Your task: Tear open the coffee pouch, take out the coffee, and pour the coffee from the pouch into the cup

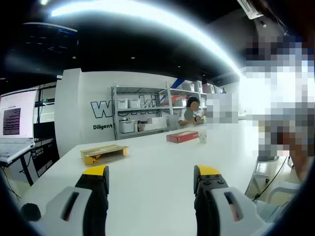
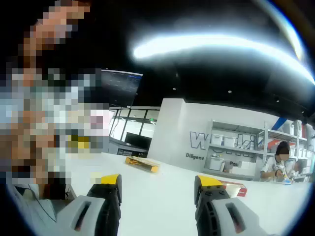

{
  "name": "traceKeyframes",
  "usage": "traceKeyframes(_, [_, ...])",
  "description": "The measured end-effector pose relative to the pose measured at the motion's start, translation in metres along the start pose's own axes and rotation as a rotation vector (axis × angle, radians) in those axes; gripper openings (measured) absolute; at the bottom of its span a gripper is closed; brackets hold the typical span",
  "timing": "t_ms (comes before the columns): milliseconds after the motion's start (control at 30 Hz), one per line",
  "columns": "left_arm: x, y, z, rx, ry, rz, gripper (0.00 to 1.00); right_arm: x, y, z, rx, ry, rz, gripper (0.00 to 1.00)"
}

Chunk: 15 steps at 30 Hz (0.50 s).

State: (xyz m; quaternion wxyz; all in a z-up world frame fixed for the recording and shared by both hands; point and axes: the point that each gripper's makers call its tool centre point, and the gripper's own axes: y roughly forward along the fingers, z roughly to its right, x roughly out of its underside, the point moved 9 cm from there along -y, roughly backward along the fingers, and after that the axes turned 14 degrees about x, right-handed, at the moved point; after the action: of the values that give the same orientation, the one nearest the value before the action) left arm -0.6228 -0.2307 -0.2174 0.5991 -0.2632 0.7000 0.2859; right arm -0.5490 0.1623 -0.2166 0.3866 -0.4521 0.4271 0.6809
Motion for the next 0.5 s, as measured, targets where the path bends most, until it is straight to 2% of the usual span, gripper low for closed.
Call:
traceKeyframes(167, [-0.005, 0.002, -0.022, -0.015, 0.006, 0.009, 0.69, -0.001, -0.002, -0.006, -0.021, -0.010, -0.004, 0.59])
traceKeyframes(333, [-0.003, 0.005, -0.029, -0.048, 0.025, 0.000, 0.66, 0.002, 0.003, -0.001, -0.042, -0.028, -0.026, 0.59])
traceKeyframes(500, [0.003, 0.016, -0.033, -0.052, 0.028, -0.033, 0.63, -0.003, 0.003, 0.004, -0.049, -0.022, 0.004, 0.59])
